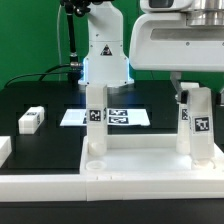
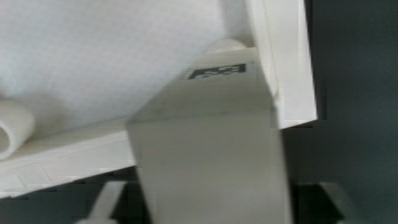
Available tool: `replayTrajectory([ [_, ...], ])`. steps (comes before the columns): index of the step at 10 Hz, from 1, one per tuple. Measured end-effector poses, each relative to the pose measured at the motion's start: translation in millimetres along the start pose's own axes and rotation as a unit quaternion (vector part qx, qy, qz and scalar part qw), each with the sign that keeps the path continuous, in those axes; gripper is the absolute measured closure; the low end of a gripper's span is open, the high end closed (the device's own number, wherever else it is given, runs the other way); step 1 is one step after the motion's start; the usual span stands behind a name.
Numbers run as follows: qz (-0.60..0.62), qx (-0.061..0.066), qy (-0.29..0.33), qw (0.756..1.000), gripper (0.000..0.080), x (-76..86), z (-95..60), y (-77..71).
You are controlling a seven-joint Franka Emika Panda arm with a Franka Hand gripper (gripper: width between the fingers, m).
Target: Assemble desk
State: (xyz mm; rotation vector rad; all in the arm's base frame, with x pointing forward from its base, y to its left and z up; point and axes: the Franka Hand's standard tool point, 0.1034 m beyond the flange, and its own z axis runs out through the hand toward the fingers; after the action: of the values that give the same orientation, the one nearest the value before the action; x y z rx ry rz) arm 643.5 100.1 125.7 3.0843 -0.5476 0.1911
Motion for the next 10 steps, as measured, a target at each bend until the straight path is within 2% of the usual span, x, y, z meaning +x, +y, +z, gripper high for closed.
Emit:
replayTrajectory([
  [1, 0.039, 0.000, 0.000, 0.999, 0.0509, 0.0, 0.1, 0.3],
  [4, 0.130, -0.001, -0.001, 0.991, 0.0509, -0.3, 0.9, 0.5],
  [6, 0.250, -0.004, -0.004, 0.968, 0.0509, -1.6, 5.8, 2.1],
  [7, 0.306, -0.010, -0.014, 0.952, 0.0650, -2.5, 13.5, 7.5],
  [8, 0.380, -0.012, -0.026, 0.924, 0.0698, -1.2, 16.2, 10.0],
  [10, 0.550, 0.033, -0.025, 0.834, 0.0707, 4.9, 19.4, 2.7],
])
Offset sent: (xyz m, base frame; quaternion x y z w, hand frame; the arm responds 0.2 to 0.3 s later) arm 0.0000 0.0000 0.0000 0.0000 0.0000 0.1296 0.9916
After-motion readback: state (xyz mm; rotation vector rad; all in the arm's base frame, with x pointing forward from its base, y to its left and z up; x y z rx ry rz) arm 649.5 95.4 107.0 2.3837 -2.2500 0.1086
